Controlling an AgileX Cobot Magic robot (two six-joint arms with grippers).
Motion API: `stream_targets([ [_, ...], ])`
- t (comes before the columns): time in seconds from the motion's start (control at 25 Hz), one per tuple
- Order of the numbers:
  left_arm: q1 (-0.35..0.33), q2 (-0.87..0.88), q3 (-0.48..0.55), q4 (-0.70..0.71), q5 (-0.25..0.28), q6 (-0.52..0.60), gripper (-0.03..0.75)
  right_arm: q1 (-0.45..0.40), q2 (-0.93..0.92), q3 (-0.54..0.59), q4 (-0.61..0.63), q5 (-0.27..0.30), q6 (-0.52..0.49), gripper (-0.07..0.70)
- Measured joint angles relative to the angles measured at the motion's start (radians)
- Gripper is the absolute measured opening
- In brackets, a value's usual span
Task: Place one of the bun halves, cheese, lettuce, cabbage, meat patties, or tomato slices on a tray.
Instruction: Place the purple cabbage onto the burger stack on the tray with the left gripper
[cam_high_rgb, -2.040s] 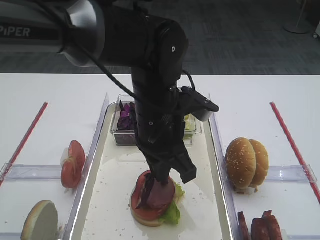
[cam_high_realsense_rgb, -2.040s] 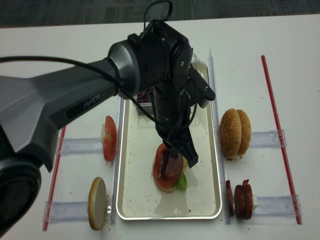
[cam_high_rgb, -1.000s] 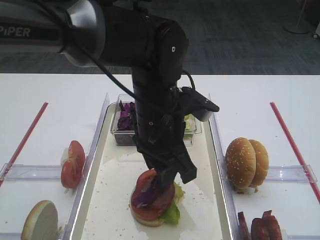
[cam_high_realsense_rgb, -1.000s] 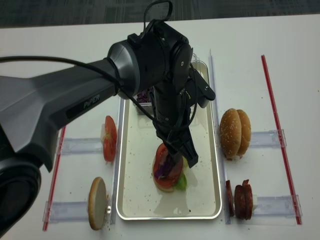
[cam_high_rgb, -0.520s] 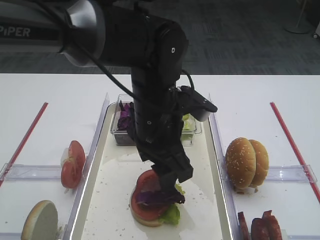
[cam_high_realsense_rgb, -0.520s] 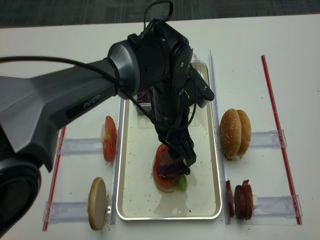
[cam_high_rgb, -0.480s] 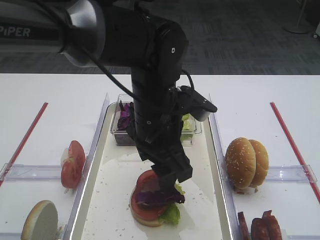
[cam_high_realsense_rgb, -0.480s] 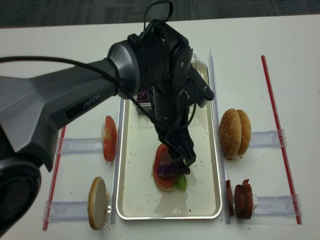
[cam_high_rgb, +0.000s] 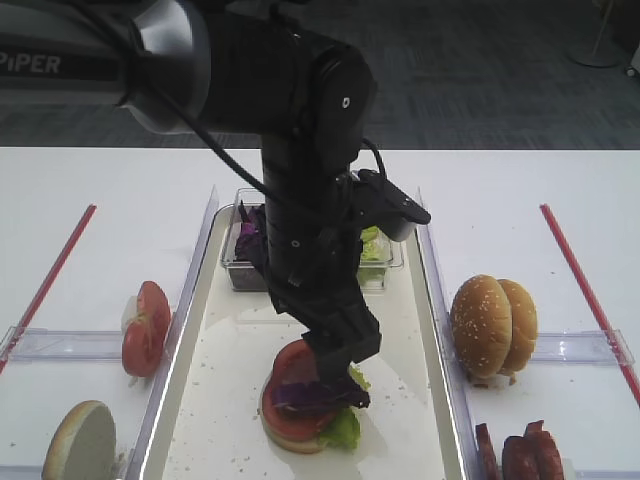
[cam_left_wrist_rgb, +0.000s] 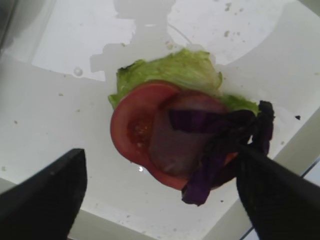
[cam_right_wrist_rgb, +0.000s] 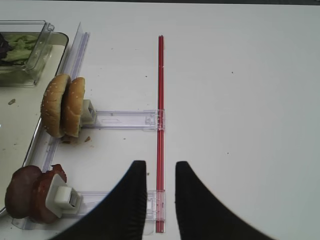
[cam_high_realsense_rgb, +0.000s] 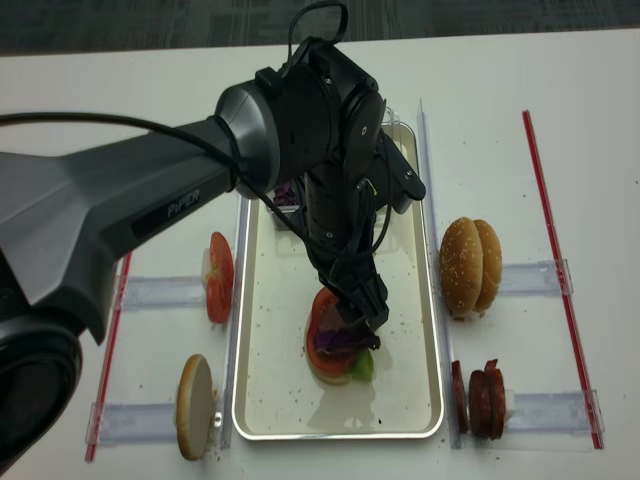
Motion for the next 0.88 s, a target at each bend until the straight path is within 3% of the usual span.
stream_targets([
  [0.52,0.000,0.000,-0.004,0.005,0.000,-0.027,0.564,0.000,0.000,0.000,0.000,0.000,0.000,0.193],
  [0.88,0.000,0.000,-0.091,-0.041,0.000,-0.050,0.565,0.000,0.000,0.000,0.000,0.000,0.000,0.193],
])
